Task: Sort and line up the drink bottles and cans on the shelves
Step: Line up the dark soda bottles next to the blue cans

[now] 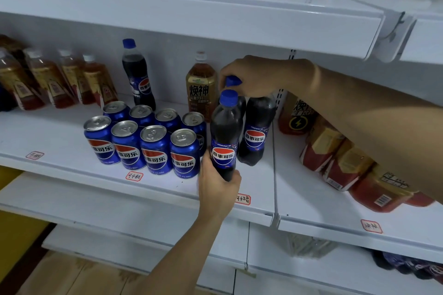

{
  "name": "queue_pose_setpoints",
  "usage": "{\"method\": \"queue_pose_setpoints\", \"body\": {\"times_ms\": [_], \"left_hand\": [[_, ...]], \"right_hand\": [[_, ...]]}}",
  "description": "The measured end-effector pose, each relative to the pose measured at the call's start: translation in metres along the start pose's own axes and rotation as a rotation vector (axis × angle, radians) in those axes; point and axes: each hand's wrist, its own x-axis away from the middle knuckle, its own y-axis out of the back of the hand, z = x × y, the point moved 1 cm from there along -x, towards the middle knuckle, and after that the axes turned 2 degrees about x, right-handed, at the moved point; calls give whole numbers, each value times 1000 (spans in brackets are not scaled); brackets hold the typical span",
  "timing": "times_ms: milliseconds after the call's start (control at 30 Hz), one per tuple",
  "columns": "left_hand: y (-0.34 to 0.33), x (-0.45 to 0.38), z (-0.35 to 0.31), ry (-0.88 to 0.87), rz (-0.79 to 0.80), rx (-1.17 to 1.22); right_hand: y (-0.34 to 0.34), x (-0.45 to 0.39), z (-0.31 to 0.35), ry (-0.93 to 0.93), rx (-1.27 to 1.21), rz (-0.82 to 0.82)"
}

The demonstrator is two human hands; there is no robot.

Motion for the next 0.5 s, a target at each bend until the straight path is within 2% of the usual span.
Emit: {"method": "queue_pose_setpoints", "body": {"times_ms": [100,133,233,267,333,433,500], "left_hand": [[3,-3,-5,21,6,28],[4,-4,-7,26,5,42],[6,-6,-9,33,26,67],[6,-6,-9,28,35,63],[6,-5,-9,15,41,50],[3,-5,-11,1,17,47],[3,-5,-12,-1,3,52]], "right_hand": [[0,9,-6,-24,-72,-83],[-1,14,-10,-22,-120,-205],[-17,38,-22,-54,-374,-767],[-25,47,-23,-71,-455,-854],[-42,61,-26,-93,-498,-819],[-58,69,-34,-127,-468,-592],[-64,70,-39,-165,-522,-500]]}}
